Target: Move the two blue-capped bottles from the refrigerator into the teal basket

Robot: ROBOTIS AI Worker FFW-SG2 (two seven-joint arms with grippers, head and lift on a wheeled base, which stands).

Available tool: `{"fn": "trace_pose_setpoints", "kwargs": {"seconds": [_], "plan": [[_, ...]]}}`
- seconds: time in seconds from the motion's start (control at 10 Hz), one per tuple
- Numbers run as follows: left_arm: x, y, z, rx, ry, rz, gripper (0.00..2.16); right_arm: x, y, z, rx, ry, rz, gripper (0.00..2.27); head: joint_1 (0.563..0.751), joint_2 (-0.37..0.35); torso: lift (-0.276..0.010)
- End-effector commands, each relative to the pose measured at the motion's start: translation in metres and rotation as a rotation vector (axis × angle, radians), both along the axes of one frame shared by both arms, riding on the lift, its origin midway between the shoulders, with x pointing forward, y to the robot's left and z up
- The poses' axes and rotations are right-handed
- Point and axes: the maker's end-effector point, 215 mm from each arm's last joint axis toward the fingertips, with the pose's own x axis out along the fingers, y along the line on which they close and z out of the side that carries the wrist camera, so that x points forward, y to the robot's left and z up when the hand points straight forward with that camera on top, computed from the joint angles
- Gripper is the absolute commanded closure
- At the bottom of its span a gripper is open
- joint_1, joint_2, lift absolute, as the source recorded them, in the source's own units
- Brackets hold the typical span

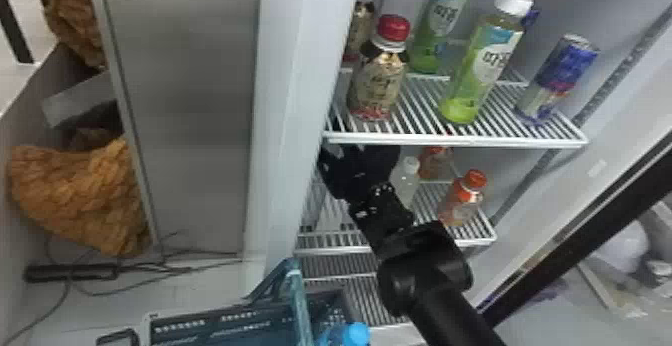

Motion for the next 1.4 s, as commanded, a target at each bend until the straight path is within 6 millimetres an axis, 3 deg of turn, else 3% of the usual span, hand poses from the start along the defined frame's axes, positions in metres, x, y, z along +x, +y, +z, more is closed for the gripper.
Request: {"fn": "trace_pose_setpoints", "kwargs": {"seconds": [0.0,0.4,1.3], "plan": [[-0.001,0.001,-0.001,0.0,0.004,0.003,1.16,-0.009,0.0,0.002,0.0,-0.012,0.001,0.71,0.695,-0.293,-0.165],[-0.001,0.002,-0.001,-0.003,0.007,0.006,1.16,-0.04,-0.006,0.014,0.023,-0.038,0.012,0.71,0.695,-0.307,-0.165],[0.0,0.004,-0.002,-0.004,0.01,0.015,1.16,-0.137,-0.01,0.03,0.022,-0.012,0.041,0.7,0.695,-0.346,-0.165]]}}
